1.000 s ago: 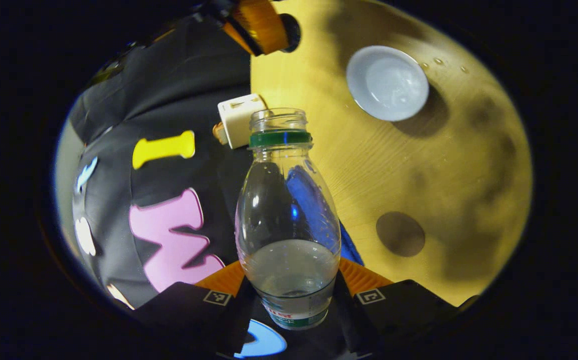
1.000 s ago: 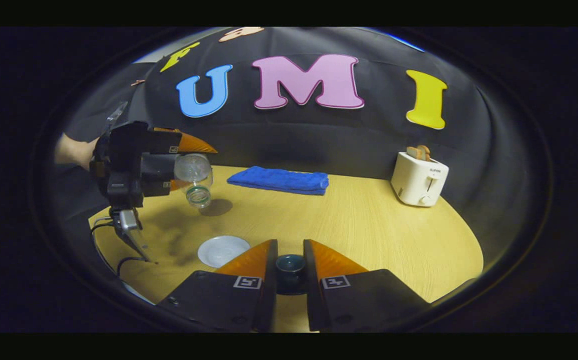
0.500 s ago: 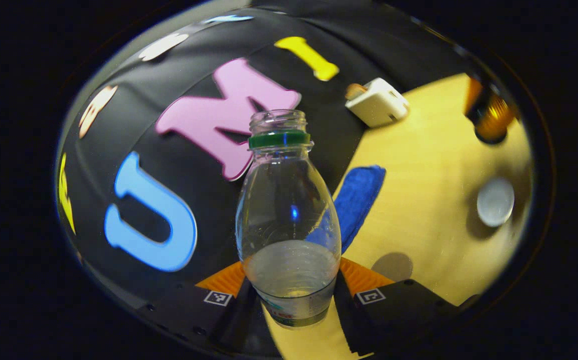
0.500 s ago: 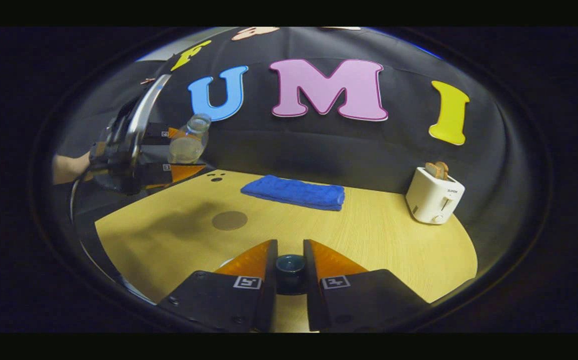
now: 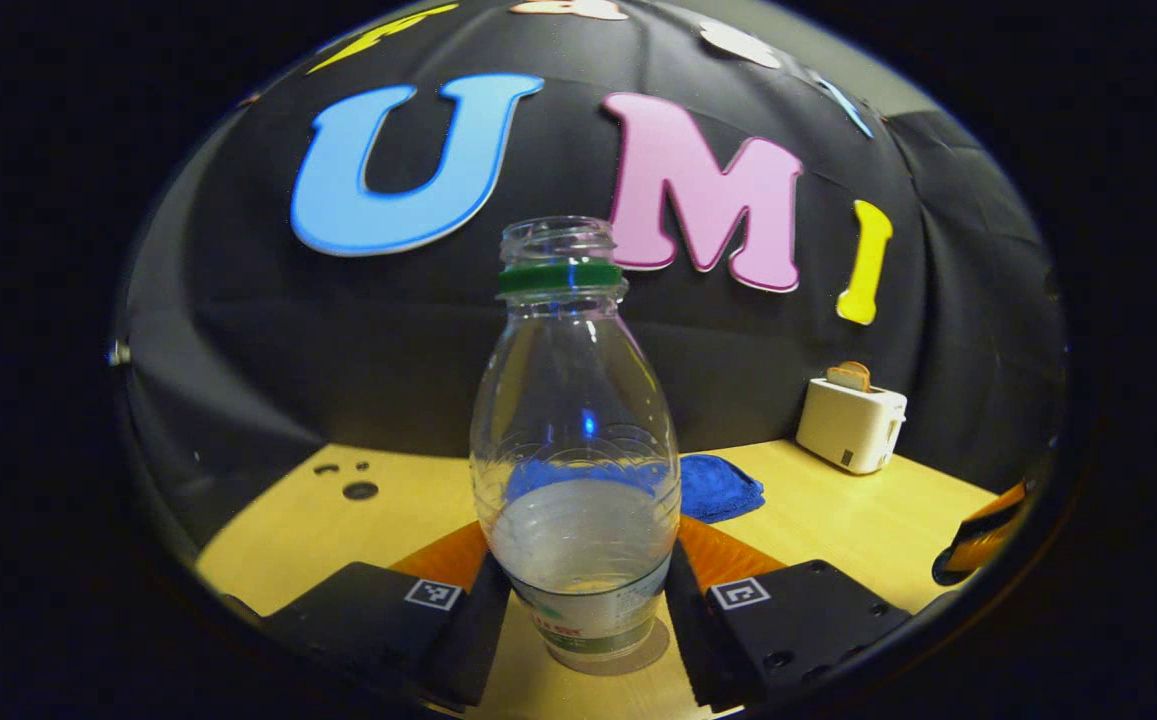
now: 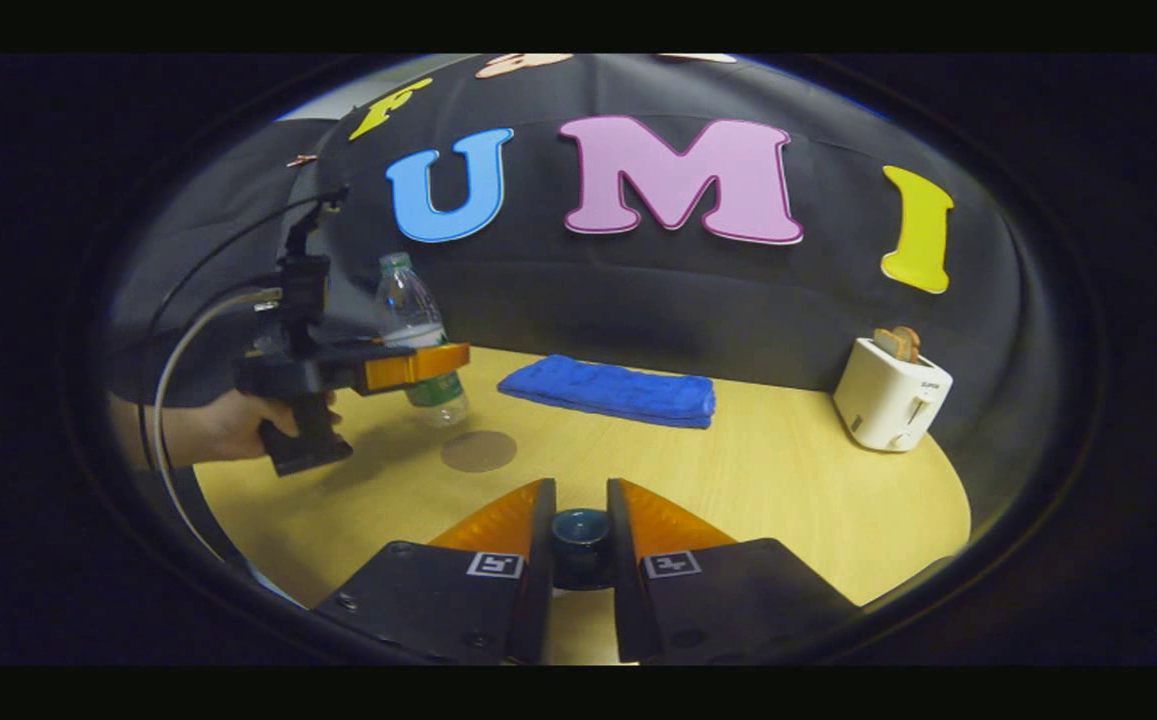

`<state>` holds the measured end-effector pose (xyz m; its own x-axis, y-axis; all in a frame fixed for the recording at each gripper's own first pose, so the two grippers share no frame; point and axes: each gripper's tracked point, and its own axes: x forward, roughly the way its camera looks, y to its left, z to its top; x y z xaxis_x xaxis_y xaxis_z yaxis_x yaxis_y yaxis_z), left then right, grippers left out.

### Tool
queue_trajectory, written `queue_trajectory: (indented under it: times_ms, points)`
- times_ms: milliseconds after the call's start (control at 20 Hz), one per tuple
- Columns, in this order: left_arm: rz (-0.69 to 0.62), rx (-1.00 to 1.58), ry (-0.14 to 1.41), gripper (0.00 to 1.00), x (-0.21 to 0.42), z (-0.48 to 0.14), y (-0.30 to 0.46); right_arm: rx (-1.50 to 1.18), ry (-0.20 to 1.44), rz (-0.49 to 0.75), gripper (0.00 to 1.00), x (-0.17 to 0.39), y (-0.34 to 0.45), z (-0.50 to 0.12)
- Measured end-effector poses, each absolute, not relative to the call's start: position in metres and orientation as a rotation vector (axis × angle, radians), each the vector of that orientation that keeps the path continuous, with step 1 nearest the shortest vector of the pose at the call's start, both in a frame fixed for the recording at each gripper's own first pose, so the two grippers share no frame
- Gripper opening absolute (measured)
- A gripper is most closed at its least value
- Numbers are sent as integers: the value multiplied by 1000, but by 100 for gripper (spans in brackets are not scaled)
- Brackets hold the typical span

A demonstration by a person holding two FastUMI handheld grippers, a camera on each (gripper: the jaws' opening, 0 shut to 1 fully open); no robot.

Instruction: Open the teacup lid with one hand, grasp the water bottle and pour water into the teacup with the other hand; after pouring, place the water bottle on the coaster and then close the teacup lid.

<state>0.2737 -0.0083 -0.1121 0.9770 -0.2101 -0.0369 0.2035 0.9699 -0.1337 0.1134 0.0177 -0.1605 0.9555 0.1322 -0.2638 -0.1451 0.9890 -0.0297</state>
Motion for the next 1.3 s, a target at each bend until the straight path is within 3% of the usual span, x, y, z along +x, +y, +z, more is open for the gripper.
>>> queue_trajectory:
  times_ms: [100,250,300,500,600,700,750,800,850,950,1000,1050,1200,1300]
  points:
    - [-206,-130,69,76,286,-127,-11,-52,246,146,29,118,25,-165]
    - [-217,-77,86,75,295,-153,-12,-47,243,163,33,120,34,-176]
    - [-228,-64,100,75,295,-158,-15,-49,244,164,24,121,36,-178]
    - [-249,1,115,78,294,-164,-26,-37,242,154,33,119,37,-181]
    - [-267,14,133,80,293,-166,-30,-28,241,148,29,118,37,-182]
    - [-270,29,167,81,289,-173,-30,-23,238,146,33,117,37,-181]
    - [-261,24,173,82,287,-174,-27,-21,237,147,29,117,38,-181]
    - [-257,10,175,92,283,-174,-23,-22,236,149,33,117,39,-181]
    - [-250,-2,181,98,281,-174,-20,-25,236,149,24,115,39,-181]
    - [-242,-18,192,96,273,-175,-15,-31,236,151,33,115,39,-181]
    - [-246,-28,203,96,267,-177,-14,-30,234,150,29,114,40,-182]
    - [-252,-37,215,97,260,-178,-14,-29,231,150,33,114,41,-182]
    - [-254,-52,240,97,236,-189,-3,-28,226,157,24,114,45,-187]
    - [-266,-60,255,97,218,-196,0,-43,226,162,29,115,49,-192]
